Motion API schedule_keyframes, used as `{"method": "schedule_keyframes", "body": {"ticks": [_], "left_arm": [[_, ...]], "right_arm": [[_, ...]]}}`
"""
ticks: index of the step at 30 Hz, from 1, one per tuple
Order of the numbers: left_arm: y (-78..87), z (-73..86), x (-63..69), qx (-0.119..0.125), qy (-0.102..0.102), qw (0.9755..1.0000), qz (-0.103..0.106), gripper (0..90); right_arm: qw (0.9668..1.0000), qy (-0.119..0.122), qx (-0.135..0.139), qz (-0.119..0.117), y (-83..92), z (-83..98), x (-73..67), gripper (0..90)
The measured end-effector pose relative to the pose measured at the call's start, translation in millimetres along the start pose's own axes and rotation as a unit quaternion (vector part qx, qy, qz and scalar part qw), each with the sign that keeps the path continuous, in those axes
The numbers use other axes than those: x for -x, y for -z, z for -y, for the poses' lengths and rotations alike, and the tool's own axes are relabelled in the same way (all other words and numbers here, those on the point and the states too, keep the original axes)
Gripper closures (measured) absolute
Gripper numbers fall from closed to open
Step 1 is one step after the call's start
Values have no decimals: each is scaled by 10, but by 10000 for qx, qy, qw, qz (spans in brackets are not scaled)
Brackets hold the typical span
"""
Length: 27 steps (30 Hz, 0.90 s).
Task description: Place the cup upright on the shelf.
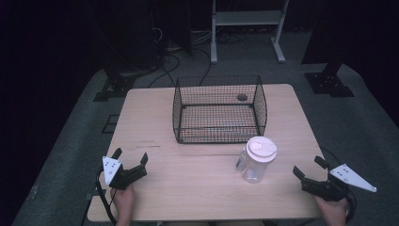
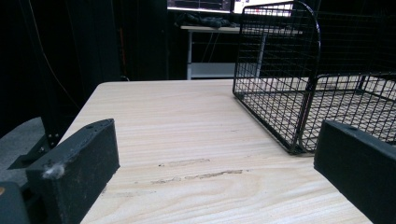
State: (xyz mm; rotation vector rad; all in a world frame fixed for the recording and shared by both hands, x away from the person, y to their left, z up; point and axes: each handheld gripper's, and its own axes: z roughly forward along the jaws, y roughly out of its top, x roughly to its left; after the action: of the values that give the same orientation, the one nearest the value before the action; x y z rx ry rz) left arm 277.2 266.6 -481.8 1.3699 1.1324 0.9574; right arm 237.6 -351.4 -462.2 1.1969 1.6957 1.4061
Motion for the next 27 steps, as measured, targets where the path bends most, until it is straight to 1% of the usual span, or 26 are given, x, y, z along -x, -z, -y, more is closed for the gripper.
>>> {"method": "schedule_keyframes", "body": {"ticks": [7,15,17,18,21,27], "left_arm": [[-1,-1,1,2,-15,10000,-4,0],[-4,-2,1,5,-23,10000,-17,0],[-4,-2,0,0,-19,10000,-21,0],[-4,-2,0,0,-19,10000,-21,0],[-4,-2,1,-1,-25,10000,-19,0],[-2,-1,-6,4,-8,10000,-20,0]], "right_arm": [[10000,18,42,-21,26,-31,-12,54],[9998,44,75,-155,23,-63,-72,53],[9997,57,50,-226,23,-75,-107,52],[9997,57,50,-226,23,-75,-107,52],[9995,101,35,-299,21,-97,-147,30],[9985,113,40,-543,13,-156,-243,21]]}}
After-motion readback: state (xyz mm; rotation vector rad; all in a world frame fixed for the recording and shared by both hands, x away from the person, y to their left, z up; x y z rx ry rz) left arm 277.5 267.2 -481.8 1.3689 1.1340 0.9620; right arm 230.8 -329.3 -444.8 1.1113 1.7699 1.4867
